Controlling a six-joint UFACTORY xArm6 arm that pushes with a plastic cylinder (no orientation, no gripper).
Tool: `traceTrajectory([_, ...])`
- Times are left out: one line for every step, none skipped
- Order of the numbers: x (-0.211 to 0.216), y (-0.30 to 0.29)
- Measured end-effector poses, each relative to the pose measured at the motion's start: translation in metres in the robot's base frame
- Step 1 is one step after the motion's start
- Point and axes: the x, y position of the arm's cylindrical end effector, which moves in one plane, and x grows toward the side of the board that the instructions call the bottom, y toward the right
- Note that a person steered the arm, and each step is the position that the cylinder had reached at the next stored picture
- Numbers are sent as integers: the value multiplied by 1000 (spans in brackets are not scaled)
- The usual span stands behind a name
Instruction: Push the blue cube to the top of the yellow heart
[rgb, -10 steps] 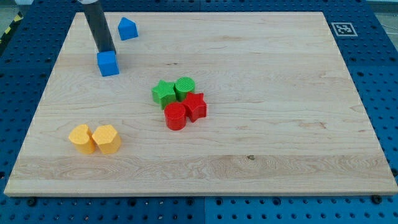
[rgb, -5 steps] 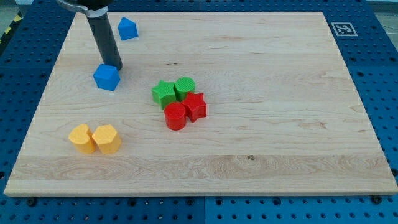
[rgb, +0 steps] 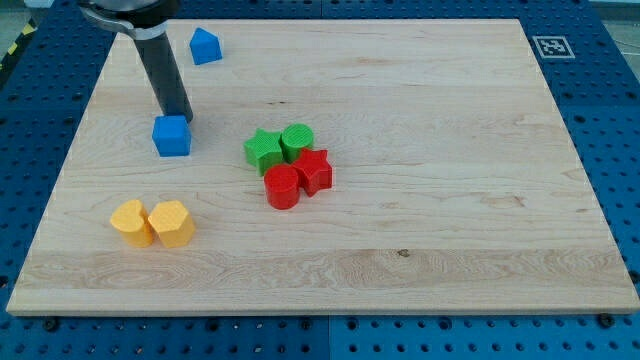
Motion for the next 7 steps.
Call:
traceTrajectory([17,0])
traceTrajectory([29,0])
traceTrajectory([39,0])
traceTrajectory([47,2])
traceTrajectory([51,12])
traceTrajectory([54,24])
traceTrajectory([64,32])
